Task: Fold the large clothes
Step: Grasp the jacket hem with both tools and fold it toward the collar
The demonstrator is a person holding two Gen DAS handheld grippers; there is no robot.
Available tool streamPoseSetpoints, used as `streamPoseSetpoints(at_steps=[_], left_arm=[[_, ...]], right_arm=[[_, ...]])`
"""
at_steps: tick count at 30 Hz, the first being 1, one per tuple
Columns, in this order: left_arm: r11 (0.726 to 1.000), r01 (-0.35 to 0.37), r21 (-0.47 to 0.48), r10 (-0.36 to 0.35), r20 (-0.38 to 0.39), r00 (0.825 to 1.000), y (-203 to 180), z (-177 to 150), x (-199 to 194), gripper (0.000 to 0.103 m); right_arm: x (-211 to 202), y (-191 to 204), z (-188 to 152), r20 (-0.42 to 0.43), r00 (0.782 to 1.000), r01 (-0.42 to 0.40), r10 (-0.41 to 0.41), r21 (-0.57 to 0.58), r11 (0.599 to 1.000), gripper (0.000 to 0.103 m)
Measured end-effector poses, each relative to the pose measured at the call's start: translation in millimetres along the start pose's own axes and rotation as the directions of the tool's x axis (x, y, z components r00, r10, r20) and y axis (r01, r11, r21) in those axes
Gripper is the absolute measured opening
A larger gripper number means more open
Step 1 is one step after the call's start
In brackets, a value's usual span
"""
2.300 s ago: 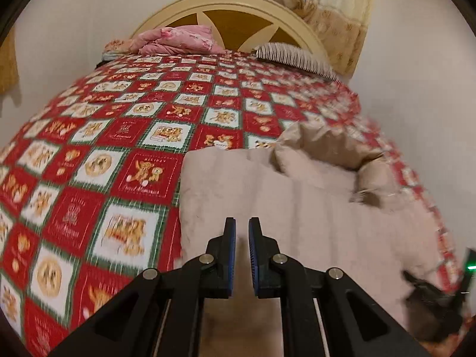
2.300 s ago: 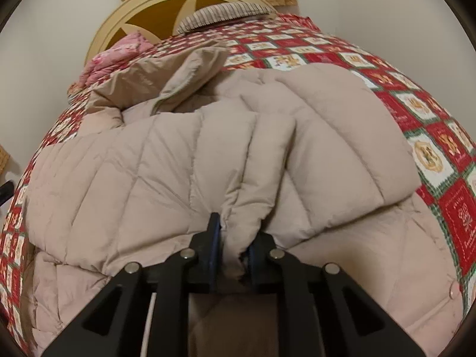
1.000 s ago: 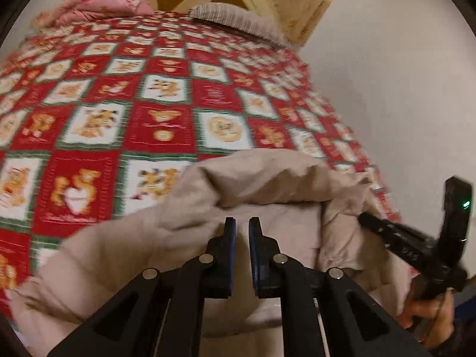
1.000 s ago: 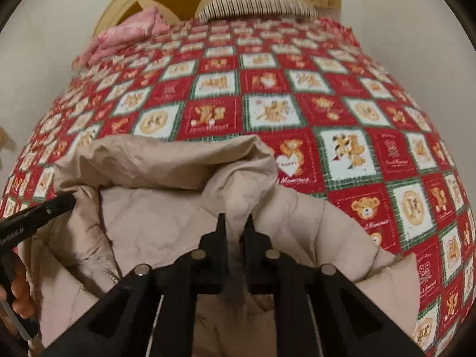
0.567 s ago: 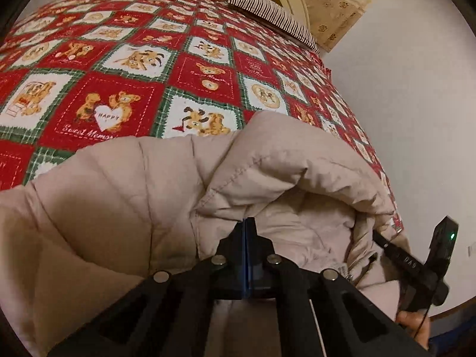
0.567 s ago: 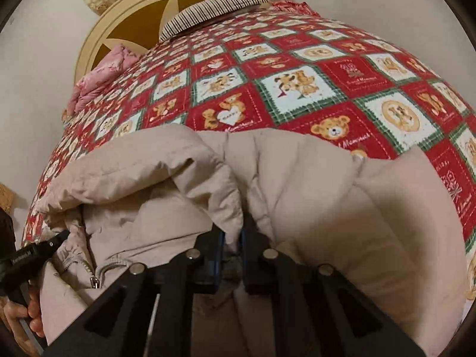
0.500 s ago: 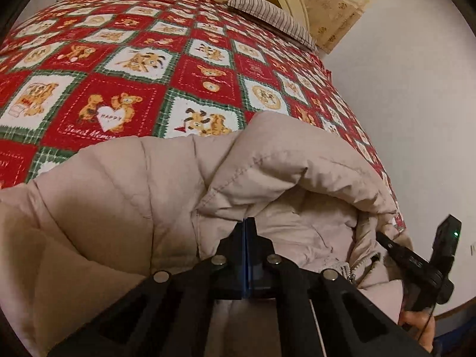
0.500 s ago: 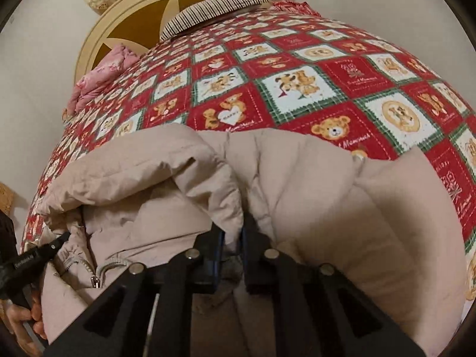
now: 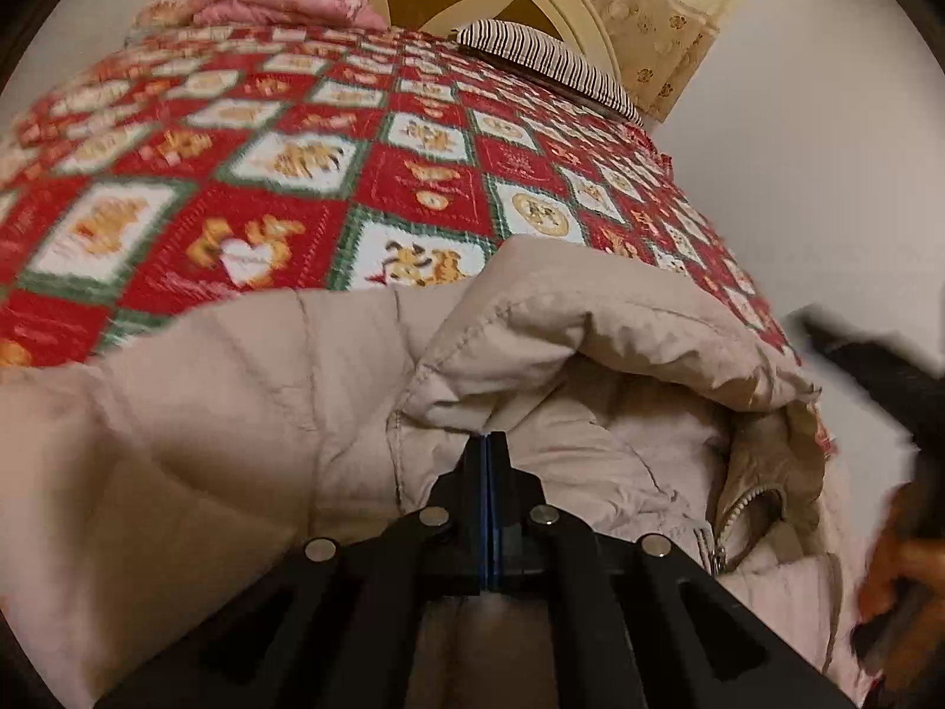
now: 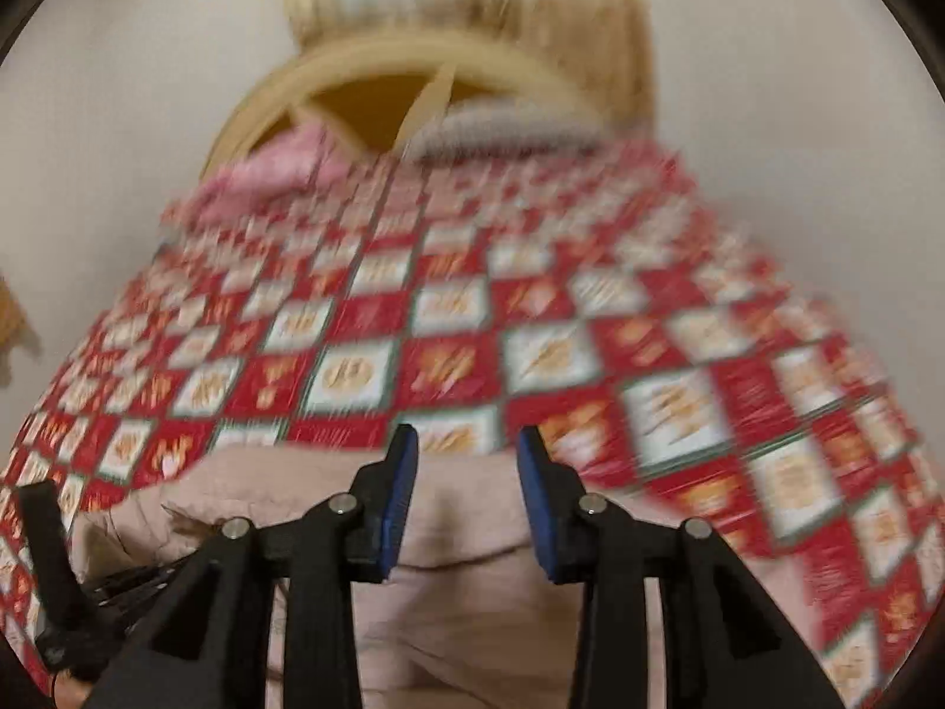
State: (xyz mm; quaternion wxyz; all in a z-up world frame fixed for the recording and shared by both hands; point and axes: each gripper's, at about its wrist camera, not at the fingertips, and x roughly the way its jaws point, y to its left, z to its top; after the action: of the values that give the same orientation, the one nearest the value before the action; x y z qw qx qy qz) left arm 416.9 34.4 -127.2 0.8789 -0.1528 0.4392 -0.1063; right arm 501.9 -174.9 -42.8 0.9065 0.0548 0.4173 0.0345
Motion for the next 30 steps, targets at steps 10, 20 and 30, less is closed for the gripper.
streamPoseSetpoints(at_steps=[10,20,30], left_arm=[[0.98,0.008,0.198,-0.046,0.189,0.981,-75.8,51.3,-59.6,0.002],[0.998,-0.046,0.041,0.046,0.001,0.999,-35.8,23.9,41.6,0.002],[0.971,-0.185,0.153,0.185,0.015,0.983,-53.7,18.7,57.1,0.003]], right_arm=[[44.3,2.9,-47.3,-0.094,0.995,0.005,-0.016,-0.109,0.994,0.036],[40.1,-7.9,-45.5,-0.055,0.993,-0.102,0.1,-0.04,0.994,0.036],[42.2,-9.5,-45.7,-0.063,0.989,-0.136,0.136,-0.003,0.991,0.036]])
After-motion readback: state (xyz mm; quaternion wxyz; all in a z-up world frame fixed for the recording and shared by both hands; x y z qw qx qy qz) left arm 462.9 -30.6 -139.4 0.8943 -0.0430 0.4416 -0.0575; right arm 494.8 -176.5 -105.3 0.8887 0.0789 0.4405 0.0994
